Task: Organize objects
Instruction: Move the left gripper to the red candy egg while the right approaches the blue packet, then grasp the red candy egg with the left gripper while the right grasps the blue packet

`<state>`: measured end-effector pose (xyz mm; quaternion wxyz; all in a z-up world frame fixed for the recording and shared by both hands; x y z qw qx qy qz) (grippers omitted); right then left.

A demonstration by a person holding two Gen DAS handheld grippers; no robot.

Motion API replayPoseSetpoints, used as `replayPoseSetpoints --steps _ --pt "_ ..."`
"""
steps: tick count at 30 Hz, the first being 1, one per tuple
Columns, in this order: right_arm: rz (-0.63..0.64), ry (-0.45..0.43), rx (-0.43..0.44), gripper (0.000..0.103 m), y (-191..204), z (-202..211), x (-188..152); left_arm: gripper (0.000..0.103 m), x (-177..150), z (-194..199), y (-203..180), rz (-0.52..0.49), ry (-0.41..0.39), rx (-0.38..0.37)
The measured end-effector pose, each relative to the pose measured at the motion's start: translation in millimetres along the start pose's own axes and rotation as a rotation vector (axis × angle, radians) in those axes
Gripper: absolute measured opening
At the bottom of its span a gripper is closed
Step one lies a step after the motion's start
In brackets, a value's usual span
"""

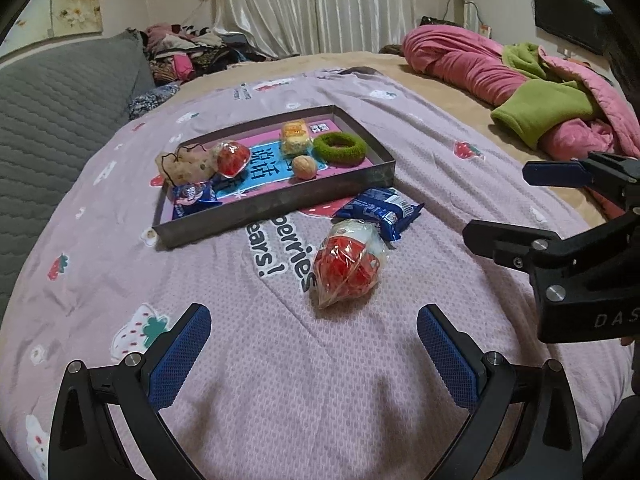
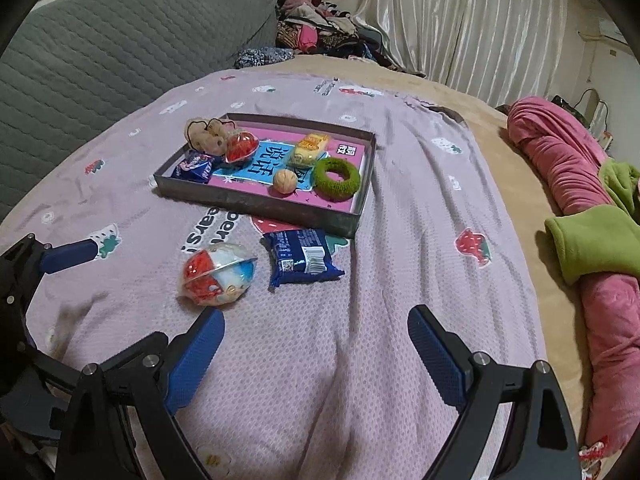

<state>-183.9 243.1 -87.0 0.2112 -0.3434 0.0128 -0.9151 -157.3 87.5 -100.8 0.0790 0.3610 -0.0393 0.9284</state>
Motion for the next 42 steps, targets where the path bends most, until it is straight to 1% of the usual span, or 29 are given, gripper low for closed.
replayPoseSetpoints --steps 5,15,18,22,30,32,35,38,40,42 --pt "0.009 0.025 0.007 0.093 -4 -24 6 0.103 4 -19 -1 -0.001 0.011 -0.012" --pt "0.020 0.087 0.056 0.093 -8 -77 13 0.103 12 -51 -4 -0.001 0.020 -0.038" --pt "0.017 0.096 0.077 0.093 -8 -90 15 0.103 14 -58 -4 0.009 0.024 -0.057" --pt "0.034 0.106 0.086 0.093 -8 -105 20 0.103 15 -65 -2 0.004 0.016 -0.044" --pt "0.052 0.133 0.113 0.093 -5 -132 25 0.103 19 -78 2 0.012 0.030 -0.047" --pt "0.046 0.134 0.136 0.093 -4 -137 24 0.103 19 -82 2 0.014 0.034 -0.048" --pt "0.033 0.137 0.162 0.090 -3 -141 24 0.103 19 -86 4 0.020 0.043 -0.055" --pt "0.036 0.130 0.176 0.084 -1 -142 26 0.103 20 -88 5 0.024 0.045 -0.062" --pt "0.037 0.124 0.189 0.075 0 -143 28 0.102 20 -89 6 0.025 0.044 -0.062" --pt "0.027 0.133 0.213 0.068 2 -145 28 0.101 21 -92 6 0.028 0.052 -0.069"
Point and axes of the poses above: each gripper's, at about its wrist camera, not at the fingertips, and z roughly against the way its jaws point, y to its left, x to its top, the point moved 7 cm from there along -z, roughly the way its jaws point, and after that the axes turned 8 degrees about z, right-handed, at the moved point
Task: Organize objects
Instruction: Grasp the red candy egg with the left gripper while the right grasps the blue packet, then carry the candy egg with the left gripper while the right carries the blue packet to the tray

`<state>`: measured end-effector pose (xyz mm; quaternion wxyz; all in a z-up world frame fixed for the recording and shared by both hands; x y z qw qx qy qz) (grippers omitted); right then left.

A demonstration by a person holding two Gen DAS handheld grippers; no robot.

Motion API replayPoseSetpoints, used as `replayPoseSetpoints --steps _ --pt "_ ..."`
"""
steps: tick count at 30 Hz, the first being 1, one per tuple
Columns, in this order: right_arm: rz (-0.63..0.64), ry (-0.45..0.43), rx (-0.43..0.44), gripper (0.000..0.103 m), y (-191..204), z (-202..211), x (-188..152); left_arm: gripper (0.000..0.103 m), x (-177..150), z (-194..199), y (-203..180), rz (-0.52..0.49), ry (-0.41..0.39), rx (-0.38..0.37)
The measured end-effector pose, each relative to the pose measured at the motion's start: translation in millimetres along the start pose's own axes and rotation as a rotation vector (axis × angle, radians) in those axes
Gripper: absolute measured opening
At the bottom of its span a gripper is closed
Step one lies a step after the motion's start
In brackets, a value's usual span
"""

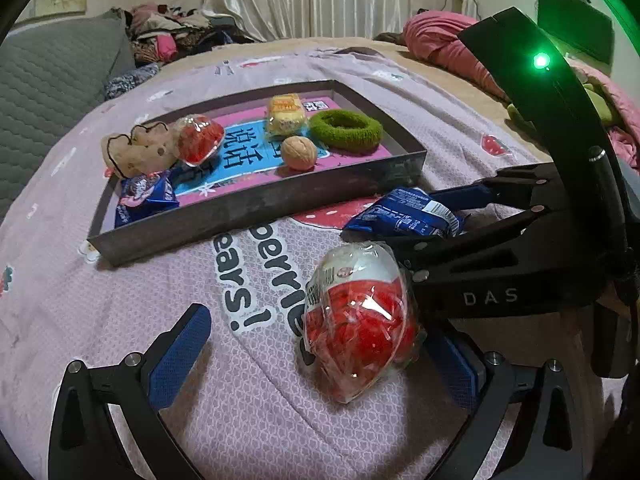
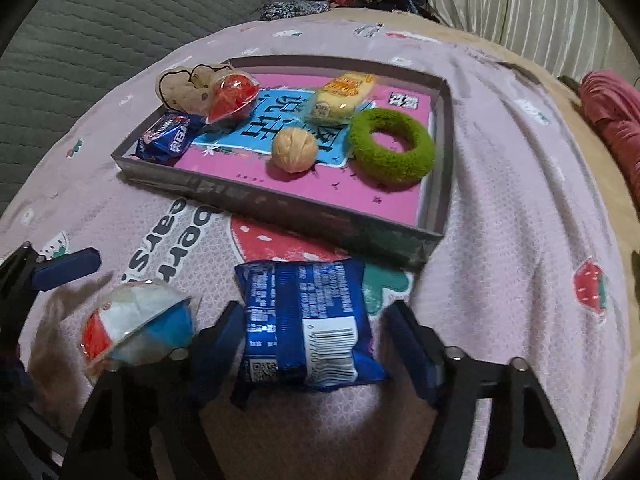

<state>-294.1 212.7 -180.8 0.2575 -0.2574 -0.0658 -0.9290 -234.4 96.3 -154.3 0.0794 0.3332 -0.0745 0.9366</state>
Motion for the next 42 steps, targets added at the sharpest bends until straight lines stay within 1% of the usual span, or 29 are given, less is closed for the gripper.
replayPoseSetpoints --steps 2,4,5,6,7,8,10,14,19,24,33,42 --pt "-0.009 -0.003 0.008 0.066 0 0 0 0.098 0 -2 1 0.013 0.009 -0.015" --pt "-0.013 -0.008 0.018 0.060 1 1 0 0.098 0 -5 4 0.024 0.020 -0.014" --pt "-0.015 -0.009 0.020 0.060 1 1 0 0.094 0 -7 5 0.033 0.030 -0.020" --pt "-0.016 -0.012 0.019 0.059 1 1 0 0.079 0 -7 6 0.043 0.033 -0.031" --pt "-0.021 -0.015 0.021 0.059 0 2 0 0.066 0 -7 7 0.059 0.035 -0.047" --pt "-0.026 -0.017 0.025 0.058 0 1 0 0.052 -1 -9 9 0.070 0.042 -0.043" --pt "-0.034 -0.025 0.027 0.057 -1 3 0 0.051 0 -10 12 0.068 0.035 -0.026" --pt "-0.027 -0.040 0.022 0.056 2 6 1 0.051 2 -8 17 0.104 0.027 -0.050" --pt "-0.009 -0.049 0.027 0.056 11 12 -1 0.051 2 -2 29 0.126 0.014 -0.029" --pt "0.006 -0.054 0.032 0.056 25 22 -3 0.051 0 10 37 0.123 -0.004 0.008" --pt "0.002 -0.093 0.030 0.056 51 56 -9 0.051 1 53 58 0.139 -0.052 0.075" --pt "0.020 -0.145 0.012 0.056 81 104 -11 0.051 7 110 65 0.150 -0.128 0.079"
Point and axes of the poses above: each gripper's, at about its wrist camera, not at the fingertips, and z roughly against the way its jaws point, y to its left, x to its top, the point moved 7 cm from there along -z, roughly the way its jaws point, and after that the axes turned 8 degrees about z, right-handed, at the moved point
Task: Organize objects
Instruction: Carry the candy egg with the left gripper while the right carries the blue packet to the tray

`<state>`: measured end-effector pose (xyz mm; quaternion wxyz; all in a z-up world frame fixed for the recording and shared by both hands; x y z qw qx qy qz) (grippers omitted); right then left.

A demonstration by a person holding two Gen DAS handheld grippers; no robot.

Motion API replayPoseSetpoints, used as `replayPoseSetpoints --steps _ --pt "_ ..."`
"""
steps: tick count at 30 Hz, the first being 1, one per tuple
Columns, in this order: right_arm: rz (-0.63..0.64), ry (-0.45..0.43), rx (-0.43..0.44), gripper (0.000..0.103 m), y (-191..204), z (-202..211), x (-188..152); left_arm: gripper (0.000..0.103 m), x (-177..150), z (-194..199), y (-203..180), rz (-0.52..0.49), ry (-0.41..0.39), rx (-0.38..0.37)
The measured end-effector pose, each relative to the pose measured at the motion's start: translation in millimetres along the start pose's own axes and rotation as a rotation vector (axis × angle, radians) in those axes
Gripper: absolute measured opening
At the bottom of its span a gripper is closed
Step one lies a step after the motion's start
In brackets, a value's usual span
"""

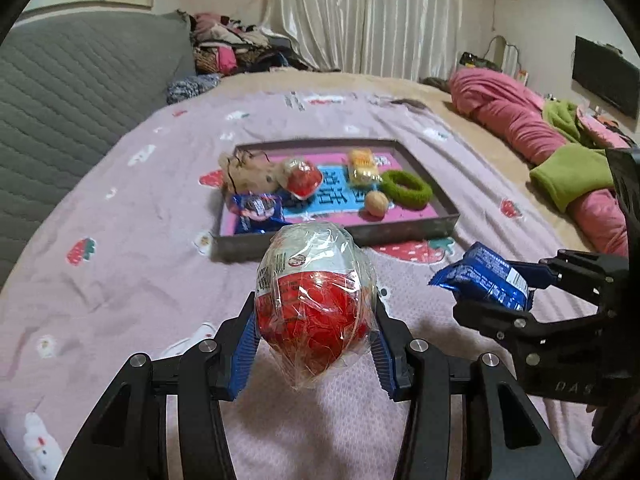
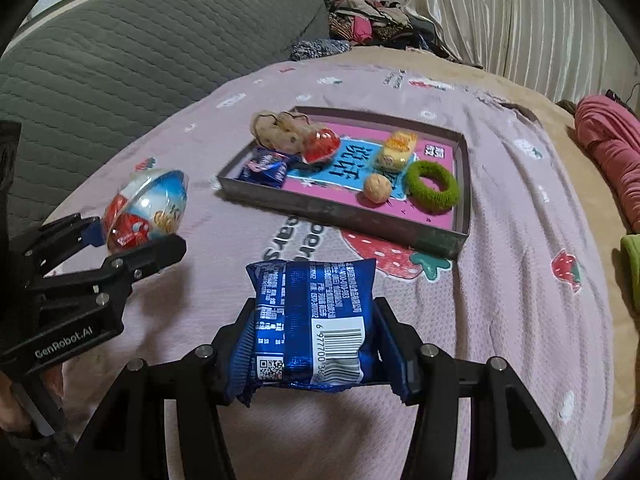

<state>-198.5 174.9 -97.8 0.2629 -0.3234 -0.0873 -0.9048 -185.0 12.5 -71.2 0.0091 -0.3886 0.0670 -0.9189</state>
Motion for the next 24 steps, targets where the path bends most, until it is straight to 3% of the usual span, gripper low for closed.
replayPoseSetpoints --steps 14,24 --pt "0.036 -0.075 -0.037 0.056 32 61 16 0.051 12 65 14 0.007 -0.074 0.007" --pt "0.045 -0.151 -0.065 0.056 34 91 56 0.051 46 85 25 -0.005 -0.116 0.029"
Point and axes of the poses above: each gripper's, at about its wrist camera, not at the fingertips, and z roughly against the way its jaws point, y to its left, x to its top, the point moved 7 cm from there along -z, roughly the way its jaws point, and after that the axes turned 8 degrees about z, right-handed, at the moved point
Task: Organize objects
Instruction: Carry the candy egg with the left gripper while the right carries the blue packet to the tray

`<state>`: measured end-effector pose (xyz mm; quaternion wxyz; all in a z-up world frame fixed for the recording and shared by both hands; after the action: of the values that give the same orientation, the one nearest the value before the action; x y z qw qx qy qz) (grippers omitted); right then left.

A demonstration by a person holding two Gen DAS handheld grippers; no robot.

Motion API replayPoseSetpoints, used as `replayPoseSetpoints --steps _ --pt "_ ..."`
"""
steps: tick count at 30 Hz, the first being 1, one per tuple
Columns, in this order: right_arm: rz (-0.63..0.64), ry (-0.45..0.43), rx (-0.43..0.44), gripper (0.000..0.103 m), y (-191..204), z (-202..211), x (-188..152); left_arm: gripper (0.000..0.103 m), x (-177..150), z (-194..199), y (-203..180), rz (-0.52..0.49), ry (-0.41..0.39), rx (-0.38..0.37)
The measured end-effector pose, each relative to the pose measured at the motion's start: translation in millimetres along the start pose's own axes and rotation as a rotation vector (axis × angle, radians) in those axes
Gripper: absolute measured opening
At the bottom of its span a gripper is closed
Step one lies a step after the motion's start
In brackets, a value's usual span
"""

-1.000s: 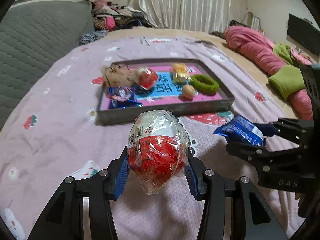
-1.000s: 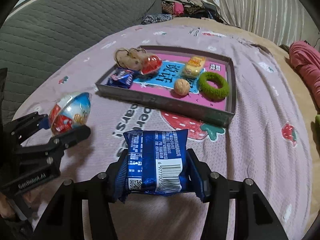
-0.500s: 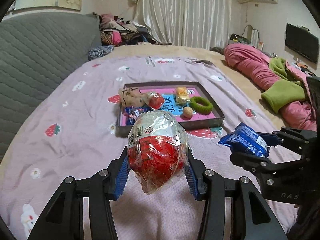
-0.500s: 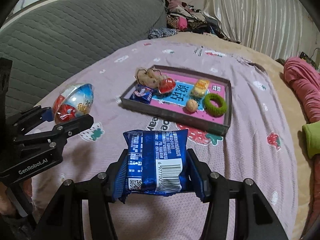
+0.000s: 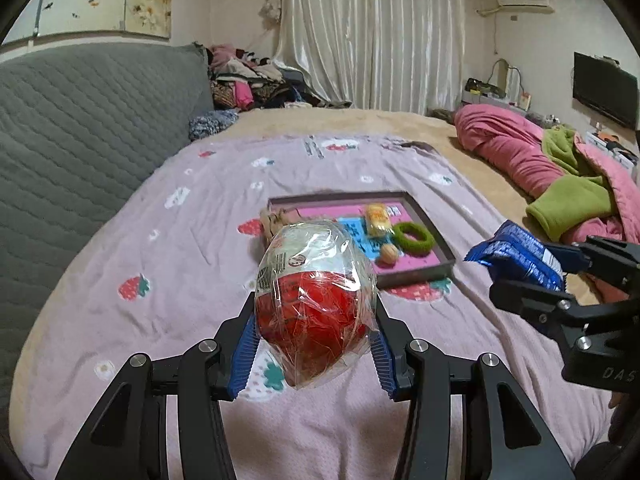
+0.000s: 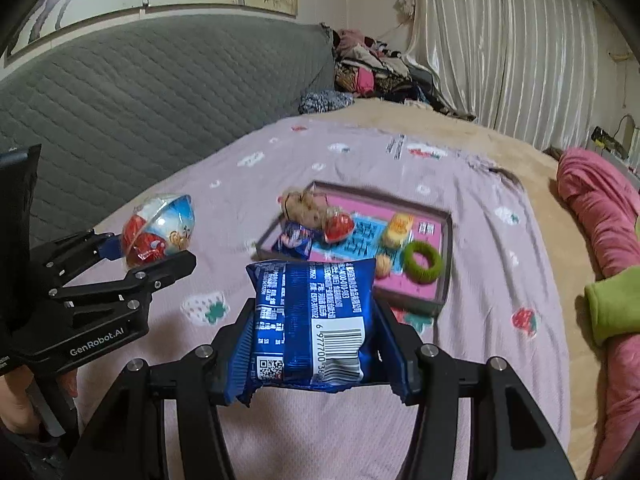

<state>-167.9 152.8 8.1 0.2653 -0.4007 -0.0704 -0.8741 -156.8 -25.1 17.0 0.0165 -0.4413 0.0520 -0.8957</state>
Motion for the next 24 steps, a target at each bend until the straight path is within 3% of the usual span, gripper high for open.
replayPoseSetpoints --steps 13,24 --pt "0.001 -0.089 -0.027 0.056 -24 2 71 0.051 71 -15 12 0.000 -0.044 0.018" --pt "-0.047 -0.154 -0.072 0.056 -55 3 99 0.051 124 -37 7 -0.016 -0.078 0.014"
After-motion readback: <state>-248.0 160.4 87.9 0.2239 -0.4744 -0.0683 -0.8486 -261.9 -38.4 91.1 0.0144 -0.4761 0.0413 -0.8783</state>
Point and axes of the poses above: each gripper's, at about its wrist camera, not at the fingertips, and z roughly against the way its jaws point, y to its left, x to its top, the point moved 7 cm from there along -z, roughly the way its jaws point, and after that the axes turned 8 degrees about z, right-handed, at the moved point
